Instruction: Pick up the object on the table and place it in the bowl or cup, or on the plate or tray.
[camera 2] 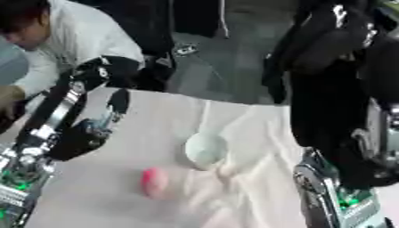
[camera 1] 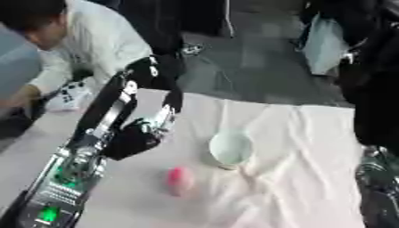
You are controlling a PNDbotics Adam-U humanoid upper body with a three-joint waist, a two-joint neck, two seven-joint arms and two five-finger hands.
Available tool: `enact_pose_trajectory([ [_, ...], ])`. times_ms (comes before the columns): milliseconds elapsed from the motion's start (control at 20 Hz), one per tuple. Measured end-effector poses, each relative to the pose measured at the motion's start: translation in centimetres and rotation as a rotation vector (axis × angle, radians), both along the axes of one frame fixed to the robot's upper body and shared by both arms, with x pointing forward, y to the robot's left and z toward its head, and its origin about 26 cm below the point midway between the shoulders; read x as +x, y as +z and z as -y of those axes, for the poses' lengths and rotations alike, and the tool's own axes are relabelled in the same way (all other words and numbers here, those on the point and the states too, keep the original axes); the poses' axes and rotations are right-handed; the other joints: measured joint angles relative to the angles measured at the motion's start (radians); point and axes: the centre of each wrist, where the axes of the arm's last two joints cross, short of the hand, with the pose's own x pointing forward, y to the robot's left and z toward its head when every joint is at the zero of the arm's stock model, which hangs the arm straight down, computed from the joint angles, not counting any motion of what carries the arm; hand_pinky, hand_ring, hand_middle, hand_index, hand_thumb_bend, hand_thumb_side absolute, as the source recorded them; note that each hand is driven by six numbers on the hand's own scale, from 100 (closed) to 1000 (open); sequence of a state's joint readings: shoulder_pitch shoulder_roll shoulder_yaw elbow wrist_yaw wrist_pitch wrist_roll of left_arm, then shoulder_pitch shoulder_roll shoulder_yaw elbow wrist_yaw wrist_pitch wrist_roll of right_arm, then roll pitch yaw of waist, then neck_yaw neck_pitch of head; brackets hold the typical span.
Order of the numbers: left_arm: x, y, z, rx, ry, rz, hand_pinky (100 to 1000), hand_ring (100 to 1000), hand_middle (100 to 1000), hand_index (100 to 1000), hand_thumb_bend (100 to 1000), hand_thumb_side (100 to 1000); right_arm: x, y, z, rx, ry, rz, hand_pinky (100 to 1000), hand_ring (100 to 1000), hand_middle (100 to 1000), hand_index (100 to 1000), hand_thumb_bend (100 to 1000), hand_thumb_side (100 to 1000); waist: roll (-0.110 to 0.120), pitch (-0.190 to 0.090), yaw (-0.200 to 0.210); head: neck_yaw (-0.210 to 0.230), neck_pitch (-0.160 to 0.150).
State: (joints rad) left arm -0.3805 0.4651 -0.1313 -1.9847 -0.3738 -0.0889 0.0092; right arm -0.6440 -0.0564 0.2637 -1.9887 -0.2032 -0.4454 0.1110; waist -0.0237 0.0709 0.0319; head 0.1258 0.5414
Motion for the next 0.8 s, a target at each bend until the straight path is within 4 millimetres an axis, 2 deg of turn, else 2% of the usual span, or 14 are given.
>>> enact_pose_trajectory([
  [400,0.00,0.01,0.00,0.001,0.000,0.000,705,619,805,818,257,769,0.05,0.03,0.13,0.003,-0.004,-0.001,100,366,416,522,100,698,0.000,0.000,0.000,0.000,0.000],
  [500,0.00,0.01,0.00,0.011,0.006,-0.011,718,637,832,852,224,810,0.06,0.03,0.13,0.003,-0.005,-0.001,100,367,417,522,102,698,0.000,0.000,0.000,0.000,0.000],
  [700,-0.02,-0.06,-0.04,0.117,0.049,-0.114,785,735,922,933,126,905,0.15,-0.11,0.39,0.009,-0.015,-0.009,100,367,416,521,104,696,0.002,0.000,-0.014,-0.001,-0.008],
  [800,-0.09,-0.19,-0.24,0.212,0.071,-0.201,789,741,927,940,123,907,0.20,-0.11,0.51,0.013,-0.021,-0.014,100,366,416,521,104,696,0.006,-0.001,-0.018,-0.001,-0.008],
])
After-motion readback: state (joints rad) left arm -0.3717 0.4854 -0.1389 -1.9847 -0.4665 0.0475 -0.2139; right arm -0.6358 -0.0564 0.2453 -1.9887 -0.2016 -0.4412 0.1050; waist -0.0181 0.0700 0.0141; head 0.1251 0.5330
